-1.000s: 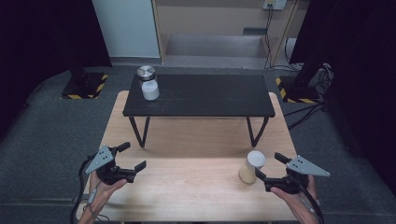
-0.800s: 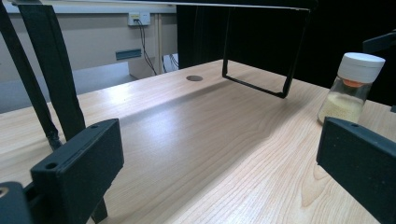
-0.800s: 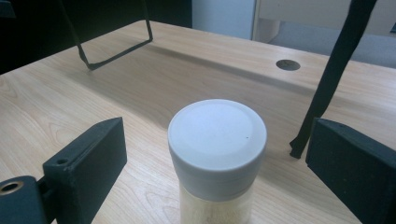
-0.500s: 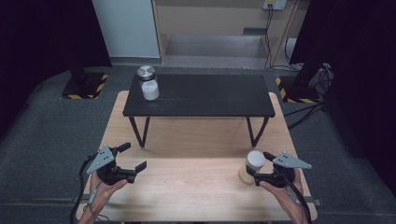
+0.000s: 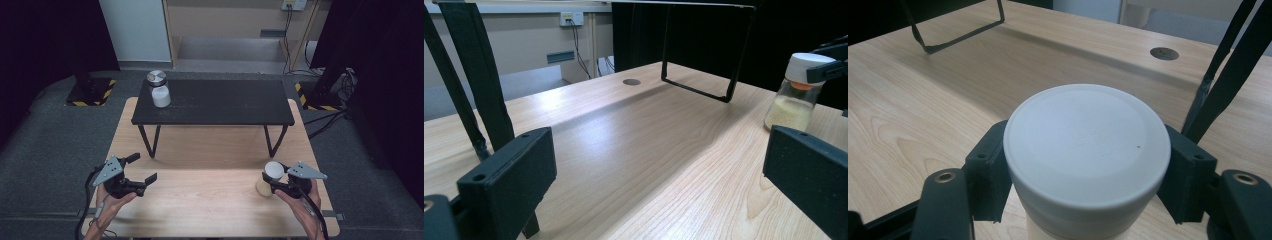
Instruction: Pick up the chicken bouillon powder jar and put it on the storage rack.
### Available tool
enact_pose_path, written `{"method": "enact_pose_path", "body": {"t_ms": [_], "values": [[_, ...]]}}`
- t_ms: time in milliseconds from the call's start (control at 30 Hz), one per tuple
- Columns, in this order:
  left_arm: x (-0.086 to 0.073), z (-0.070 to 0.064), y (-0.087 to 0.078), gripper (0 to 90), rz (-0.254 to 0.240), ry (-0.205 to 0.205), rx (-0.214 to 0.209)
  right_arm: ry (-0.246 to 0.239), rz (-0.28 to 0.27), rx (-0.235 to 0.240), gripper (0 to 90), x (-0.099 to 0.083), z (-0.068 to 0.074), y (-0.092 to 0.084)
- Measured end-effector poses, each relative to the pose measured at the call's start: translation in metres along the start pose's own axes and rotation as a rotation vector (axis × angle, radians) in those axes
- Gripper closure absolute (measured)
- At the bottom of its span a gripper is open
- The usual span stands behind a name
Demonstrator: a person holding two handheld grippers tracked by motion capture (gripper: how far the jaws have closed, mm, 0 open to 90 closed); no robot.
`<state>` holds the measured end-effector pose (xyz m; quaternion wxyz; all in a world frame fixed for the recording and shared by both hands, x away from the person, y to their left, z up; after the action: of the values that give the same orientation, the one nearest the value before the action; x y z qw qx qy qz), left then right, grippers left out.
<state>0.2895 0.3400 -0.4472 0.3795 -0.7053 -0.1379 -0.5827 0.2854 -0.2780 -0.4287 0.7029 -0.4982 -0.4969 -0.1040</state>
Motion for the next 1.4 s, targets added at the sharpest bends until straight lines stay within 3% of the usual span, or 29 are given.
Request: {"method": "enact_pose_path", "body": {"t_ms": [267,500,833,967,1100,1400], "values": [[0.000,0.000,0.000,0.0,0.000,-0.001,0.001,0.021,0.015,0.007,33.4,0.005,-0.001,-0.002],[0.000,0.000,0.000,0.0,0.000,-0.003,-0.002,0.008,-0.012,0.010,33.4,0.024,-0.002,-0.018],[-0.001,0.000,0.000,0.0,-0.002,-0.006,-0.004,-0.039,-0.053,0.021,33.5,0.077,0.002,-0.053],[-0.001,0.000,0.000,0.0,-0.003,-0.007,-0.005,-0.052,-0.044,0.026,33.5,0.100,0.004,-0.064],[-0.001,0.001,0.000,0.0,-0.004,-0.007,-0.007,-0.079,-0.024,0.020,33.5,0.124,0.007,-0.072],[-0.001,0.002,0.000,0.0,0.002,-0.008,-0.009,-0.085,-0.021,0.033,33.5,0.172,0.008,-0.080]]}}
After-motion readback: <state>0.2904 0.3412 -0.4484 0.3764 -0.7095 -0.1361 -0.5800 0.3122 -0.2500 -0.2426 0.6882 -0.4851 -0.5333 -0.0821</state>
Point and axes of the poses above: each handheld gripper's, and its own axes: y roughly forward along the jaws, x roughly out of its top, z roughly to its left, the point moved 7 cm from there along y, roughly forward along the jaws, and after that the axes turned 12 degrees about z, right-handed, at the moved point
